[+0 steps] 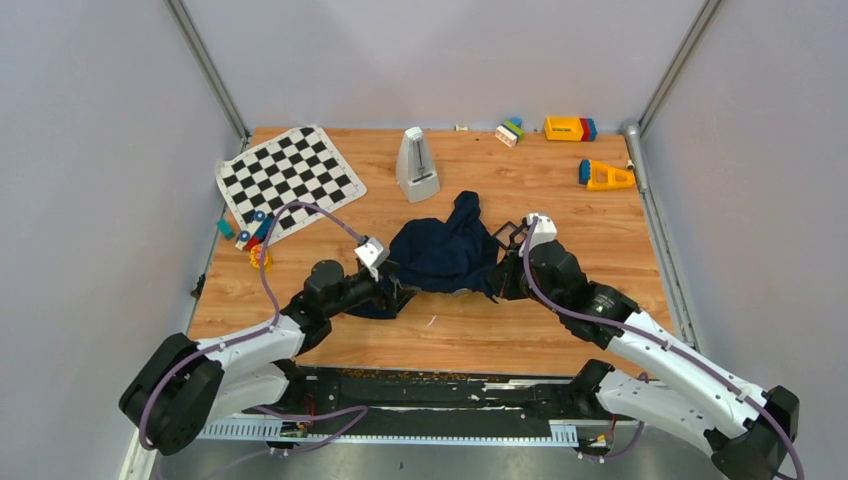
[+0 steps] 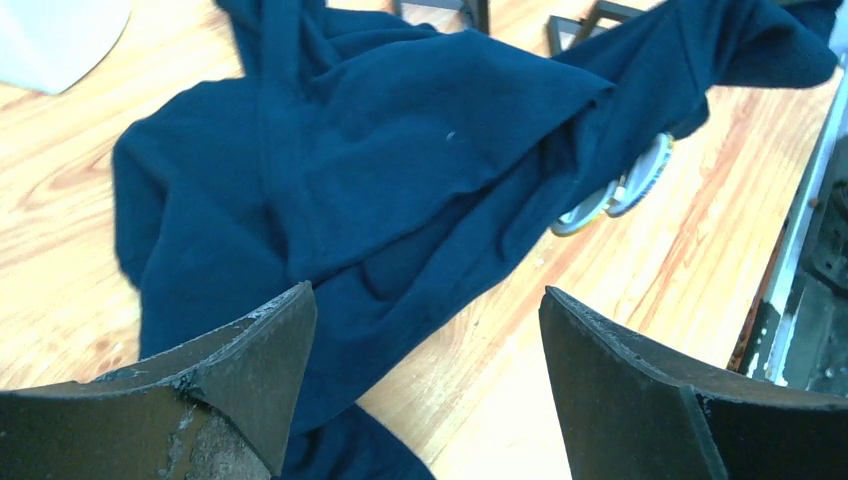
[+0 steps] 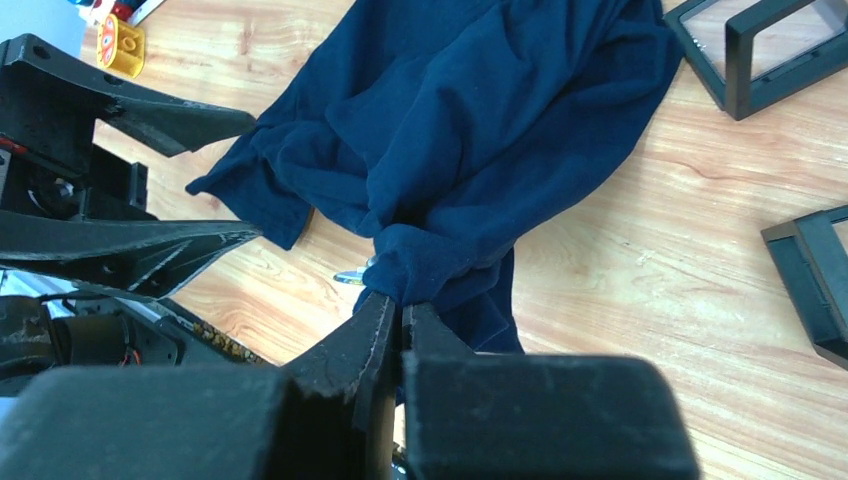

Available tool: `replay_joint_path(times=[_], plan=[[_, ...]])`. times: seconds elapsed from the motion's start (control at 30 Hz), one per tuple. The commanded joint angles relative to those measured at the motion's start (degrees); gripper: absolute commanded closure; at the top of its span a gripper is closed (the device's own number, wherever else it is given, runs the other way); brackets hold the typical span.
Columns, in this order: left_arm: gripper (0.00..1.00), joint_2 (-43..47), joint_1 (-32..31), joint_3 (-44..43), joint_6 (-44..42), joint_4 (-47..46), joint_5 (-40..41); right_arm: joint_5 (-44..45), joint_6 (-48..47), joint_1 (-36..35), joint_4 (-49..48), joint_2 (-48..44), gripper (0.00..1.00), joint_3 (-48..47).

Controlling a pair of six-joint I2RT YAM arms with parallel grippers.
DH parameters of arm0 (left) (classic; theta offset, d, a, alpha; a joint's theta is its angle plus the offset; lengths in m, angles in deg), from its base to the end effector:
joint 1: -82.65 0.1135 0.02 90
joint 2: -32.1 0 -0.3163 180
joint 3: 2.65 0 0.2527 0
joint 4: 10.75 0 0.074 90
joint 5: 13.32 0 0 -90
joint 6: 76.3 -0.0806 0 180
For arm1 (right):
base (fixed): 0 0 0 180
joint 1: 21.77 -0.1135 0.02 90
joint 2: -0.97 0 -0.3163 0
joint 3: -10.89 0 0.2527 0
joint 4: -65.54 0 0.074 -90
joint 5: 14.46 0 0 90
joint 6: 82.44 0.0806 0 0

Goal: Remove the brooch from the garment

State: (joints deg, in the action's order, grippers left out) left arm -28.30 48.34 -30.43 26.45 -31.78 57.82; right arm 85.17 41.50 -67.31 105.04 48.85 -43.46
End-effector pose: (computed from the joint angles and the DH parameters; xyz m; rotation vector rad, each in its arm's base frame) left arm 0.1702 -0.1477 0.2221 0.5864 1.7532 -0.8755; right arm 0.1410 0.1245 0.2929 -0.1224 2.2017 0.6215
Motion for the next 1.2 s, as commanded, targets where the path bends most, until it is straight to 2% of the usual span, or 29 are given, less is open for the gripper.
replay_joint_path(times=[0.0, 0.1, 0.17, 0.37, 0.43, 0.5, 0.57, 0.63, 0.77, 0.87, 1.03, 1.17], plan=[[0.12, -2.52, -4.39, 1.04, -11.56, -9.63, 2.04, -3.07, -1.87, 0.27, -0.84, -1.71, 1.0, -0.07], [0.14, -6.77, -5.8, 0.56, -18.78, -10.59, 2.62, -4.41, -2.2, 0.25, -0.81, -1.73, 1.0, -0.45], [0.14, -9.78, -5.97, -1.65, -20.5, -8.69, 3.78, -5.25, -2.12, 0.29, -0.72, -1.66, 1.0, -0.64], [0.19, -16.89, -6.16, -5.77, -20.76, -7.99, 0.31, -6.14, -1.77, 0.36, -0.53, -1.78, 1.0, -0.44], [0.3, -17.12, -6.13, -6.78, -20.94, -6.16, 0.76, -6.08, -1.77, 0.43, -0.41, -1.74, 1.0, -0.42], [0.49, -16.89, -6.13, -8.36, -20.91, -2.98, 1.96, -5.45, -1.72, 0.45, 0.02, -1.78, 1.0, -0.51], [0.87, -15.76, -6.14, -10.71, -20.18, 2.66, 4.9, -3.88, -1.15, 0.73, 0.9, -1.91, 1.0, -0.75], [1.0, -14.05, -5.42, -12.39, -17.13, 7.52, 9.08, -1.98, -0.42, 1.5, 1.95, -1.91, 1.0, -0.82], [1.0, -9.1, 1.05, -12.26, -7.64, 12.03, 7.85, -1.2, 0.84, 6.01, 2.5, -1.68, 1.0, -0.72], [1.0, -1.73, 7.03, -12.3, -0.87, 18.71, 10.33, -3.98, 1.38, 11.32, 2.71, -0.71, 1.0, -1.84], [1.0, 15.0, 14.69, -16.27, 9.69, 34.88, 23.5, -11.57, 0.71, 19.21, 3.4, 1.67, 1.0, -6.29], [1.0, 19.59, 20.55, -24.2, 11.37, 44.9, 30.92, -15.45, 0.78, 22.06, 5.0, 2.57, 1.0, -10.84]])
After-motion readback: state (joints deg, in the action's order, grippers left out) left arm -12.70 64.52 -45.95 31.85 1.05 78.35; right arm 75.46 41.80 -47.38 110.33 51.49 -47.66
